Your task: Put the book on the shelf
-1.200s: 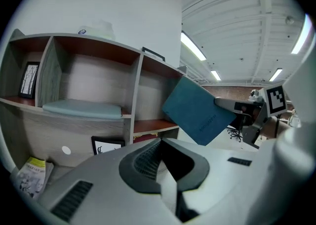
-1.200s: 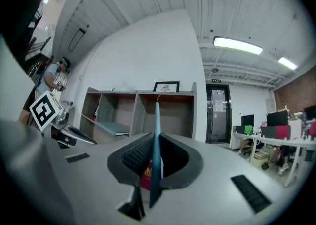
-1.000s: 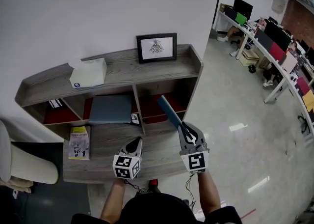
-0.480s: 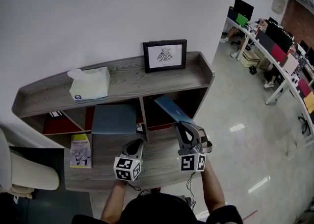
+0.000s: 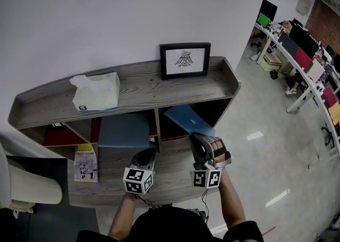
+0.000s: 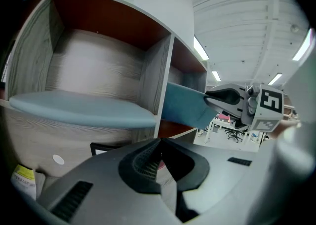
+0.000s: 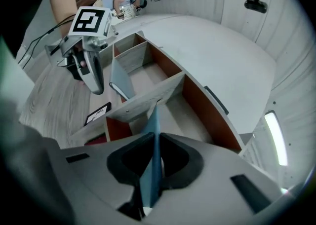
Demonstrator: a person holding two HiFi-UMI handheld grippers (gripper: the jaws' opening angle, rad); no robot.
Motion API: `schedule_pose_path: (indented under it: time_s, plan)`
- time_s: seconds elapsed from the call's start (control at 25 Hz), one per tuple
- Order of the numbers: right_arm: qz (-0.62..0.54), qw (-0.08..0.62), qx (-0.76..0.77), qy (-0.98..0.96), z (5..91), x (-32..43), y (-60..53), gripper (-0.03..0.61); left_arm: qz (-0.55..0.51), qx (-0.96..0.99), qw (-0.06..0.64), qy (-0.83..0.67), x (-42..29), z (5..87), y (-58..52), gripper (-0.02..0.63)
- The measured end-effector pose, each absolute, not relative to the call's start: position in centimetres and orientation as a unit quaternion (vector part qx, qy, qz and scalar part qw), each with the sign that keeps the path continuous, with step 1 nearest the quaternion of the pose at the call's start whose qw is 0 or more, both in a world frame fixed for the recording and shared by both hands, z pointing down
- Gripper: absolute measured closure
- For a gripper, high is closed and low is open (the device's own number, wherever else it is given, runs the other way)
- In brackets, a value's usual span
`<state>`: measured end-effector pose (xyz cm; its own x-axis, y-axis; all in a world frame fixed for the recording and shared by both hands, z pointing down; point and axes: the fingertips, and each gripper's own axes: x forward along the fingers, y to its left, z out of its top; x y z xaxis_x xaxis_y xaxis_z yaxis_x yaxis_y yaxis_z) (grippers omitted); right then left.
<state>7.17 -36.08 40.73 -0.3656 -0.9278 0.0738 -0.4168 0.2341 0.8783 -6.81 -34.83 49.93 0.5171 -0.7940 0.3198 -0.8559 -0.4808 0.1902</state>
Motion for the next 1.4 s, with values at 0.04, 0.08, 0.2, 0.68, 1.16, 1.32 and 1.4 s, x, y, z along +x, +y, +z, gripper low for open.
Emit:
schedule_pose_path:
  time_s: [0.04, 0.08, 0.2, 0.68, 1.16, 1.32, 1.4]
  plan:
    - [-0.405, 0.317, 0.46, -0.723, 41.3, 6.9, -36.0, 0.518, 0.095, 0.855, 0.166, -0.481, -6.8, 50.0, -34.9, 0.606]
    - [-0.405, 0.317, 0.455, -0.727, 41.7, 6.7, -35.8, 0.518, 0.096, 0.856, 0.168, -0.48, -6.7, 50.1, -35.0, 0.607]
    - [-0.407, 0.315, 0.444, -0.733, 42.3, 5.9, -35.6, 0.518, 0.097, 0.857, 0.169, -0.478, -6.6, 50.5, -35.1, 0.606]
    - [-0.374, 0.354, 0.424, -0.745, 48.2, 3.9, -35.4, 0.518, 0.104, 0.857, 0.181, -0.47, -6.6, 51.5, -34.1, 0.606]
    - [-0.421, 0.377, 0.42, -0.71, 50.8, 3.6, -35.0, 0.502, 0.103, 0.856, 0.188, -0.47, -7.0, 51.8, -33.0, 0.607]
    - [-0.407, 0.385, 0.444, -0.699, 50.9, 4.2, -35.6, 0.496, 0.104, 0.857, 0.189, -0.469, -7.0, 51.8, -32.4, 0.606]
    - [-0.388, 0.378, 0.457, -0.705, 50.6, 4.5, -35.9, 0.467, 0.105, 0.857, 0.189, -0.469, -7.1, 51.9, -32.2, 0.606]
